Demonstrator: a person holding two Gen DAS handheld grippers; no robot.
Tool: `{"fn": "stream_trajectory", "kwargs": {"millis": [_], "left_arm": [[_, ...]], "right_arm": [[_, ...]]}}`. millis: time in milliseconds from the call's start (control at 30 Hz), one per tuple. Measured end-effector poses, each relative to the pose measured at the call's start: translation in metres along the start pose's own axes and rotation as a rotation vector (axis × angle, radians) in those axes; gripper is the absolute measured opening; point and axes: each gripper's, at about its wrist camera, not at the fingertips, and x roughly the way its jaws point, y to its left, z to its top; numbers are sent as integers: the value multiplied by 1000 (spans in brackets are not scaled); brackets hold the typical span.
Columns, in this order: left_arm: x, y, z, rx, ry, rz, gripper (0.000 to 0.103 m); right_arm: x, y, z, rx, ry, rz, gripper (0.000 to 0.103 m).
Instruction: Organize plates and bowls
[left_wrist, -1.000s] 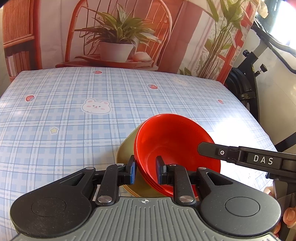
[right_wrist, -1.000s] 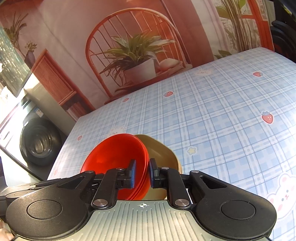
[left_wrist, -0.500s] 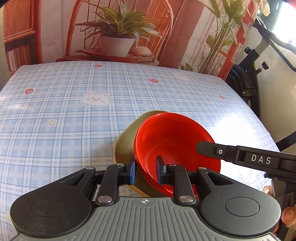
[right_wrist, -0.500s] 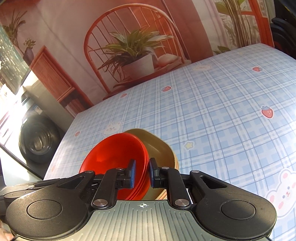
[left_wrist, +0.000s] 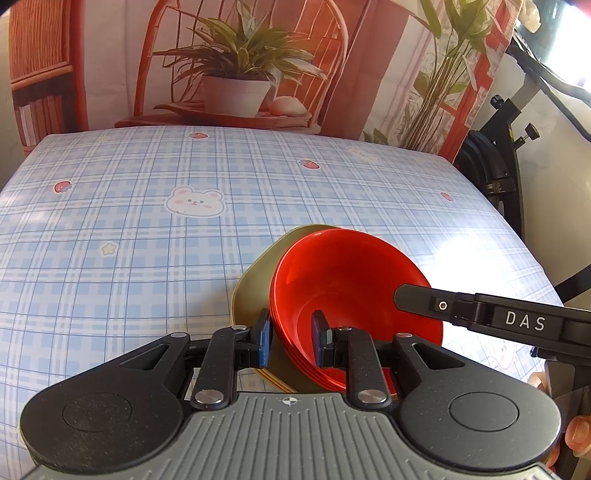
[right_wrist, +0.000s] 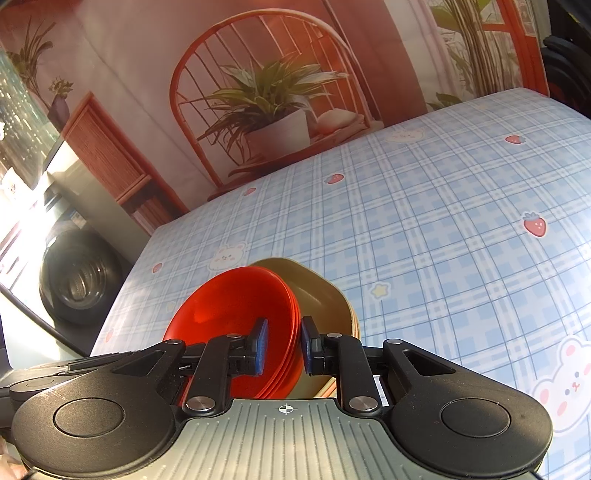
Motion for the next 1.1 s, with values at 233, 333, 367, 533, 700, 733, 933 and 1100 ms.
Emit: {"fn": "stream_trajectory", "kwargs": {"millis": [233,333,367,533,700,733,933,1100], "left_arm": [[-11,1,4,-7,-37,18,41],[-15,2,4,-14,-44,32,41],[-17,2,5,-15,-46,41,41],[-32,0,8,-14,-83,68,46],[-52,-2,9,-12,-124,106,57],[-59,-2,10,-16,-137,117,61],[-100,-8,14,0,-231,183,72],[-148,-16,15,-9,-318,213,75]], "right_arm": [[-8,9,2,-38,-29,-18,29],[-12,14,3,-64,-44,-34,29],[-14,17,3,-82,-53,-39,29],[-29,32,4,-149,-99,-55,36],[-44,42,4,-176,-131,-66,43],[-48,44,4,-183,-139,-66,48],[-84,60,8,-218,-221,-51,81],[-125,79,9,-278,-292,-37,102]]}}
